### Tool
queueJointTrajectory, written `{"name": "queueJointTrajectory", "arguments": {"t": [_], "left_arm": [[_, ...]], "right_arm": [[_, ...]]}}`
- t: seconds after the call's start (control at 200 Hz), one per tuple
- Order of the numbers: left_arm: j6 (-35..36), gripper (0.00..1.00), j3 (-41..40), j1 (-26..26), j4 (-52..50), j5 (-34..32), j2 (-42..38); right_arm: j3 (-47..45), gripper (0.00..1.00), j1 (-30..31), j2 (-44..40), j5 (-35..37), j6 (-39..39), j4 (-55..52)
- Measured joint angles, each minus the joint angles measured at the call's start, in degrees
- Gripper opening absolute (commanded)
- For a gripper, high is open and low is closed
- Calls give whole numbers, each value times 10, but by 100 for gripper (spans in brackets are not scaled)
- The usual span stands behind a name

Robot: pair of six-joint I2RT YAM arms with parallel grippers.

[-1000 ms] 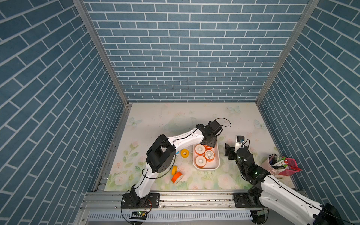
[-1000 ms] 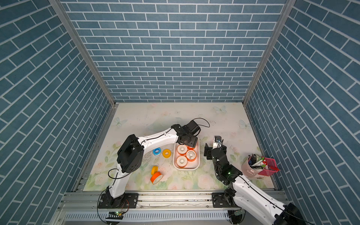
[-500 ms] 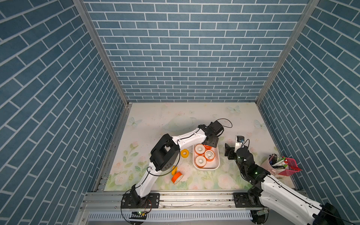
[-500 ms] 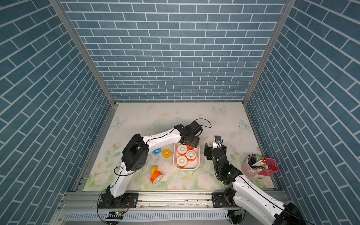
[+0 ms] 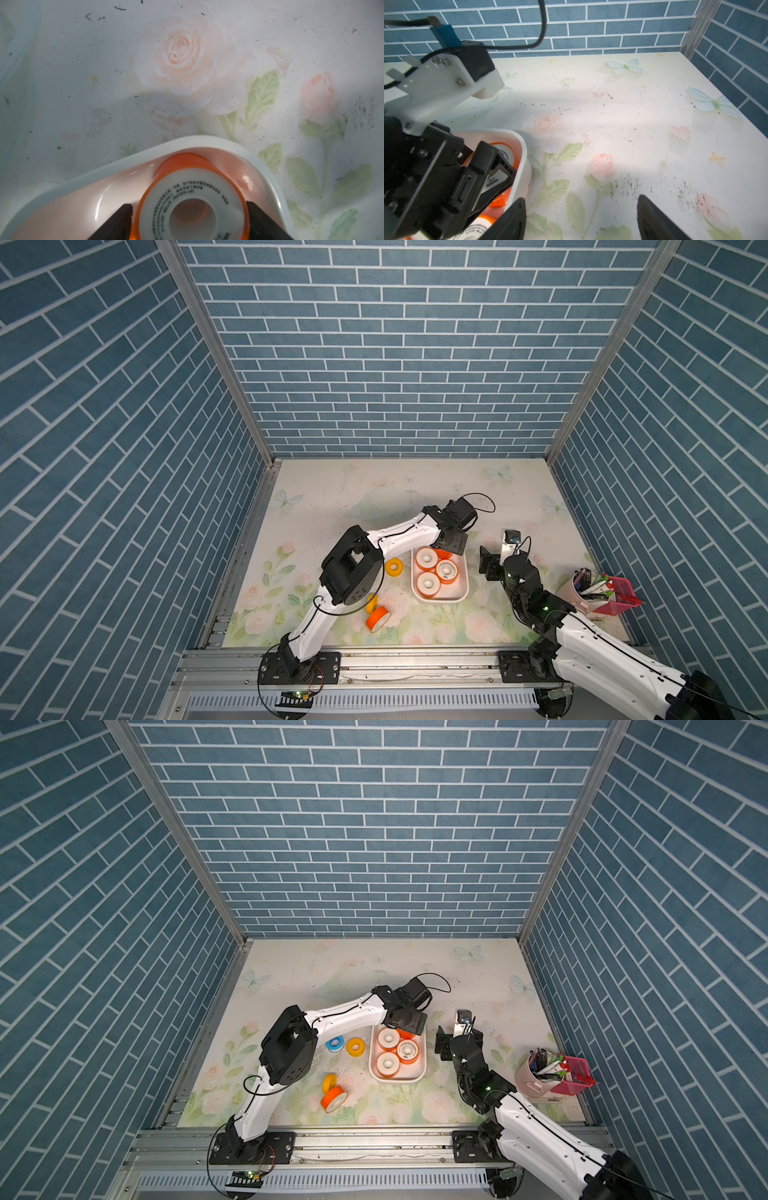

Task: Put the sealing tape into the storage box
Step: Place the sealing tape in the storage box.

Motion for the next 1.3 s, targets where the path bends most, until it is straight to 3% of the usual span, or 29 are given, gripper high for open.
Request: {"name": "queueJointTrajectory", "arguments": {"t": [0.73,0.905,1.3], "left_arm": [[0,94,-3,0,1,-9,-27],[0,94,-50,0,20,-29,-122],[-28,97,-326,15,32,-130,-435]], "right_arm": [[0,84,0,2,0,0,0],[0,85,0,1,-2,0,0],[15,82,-1,3,-58,-18,6]]}}
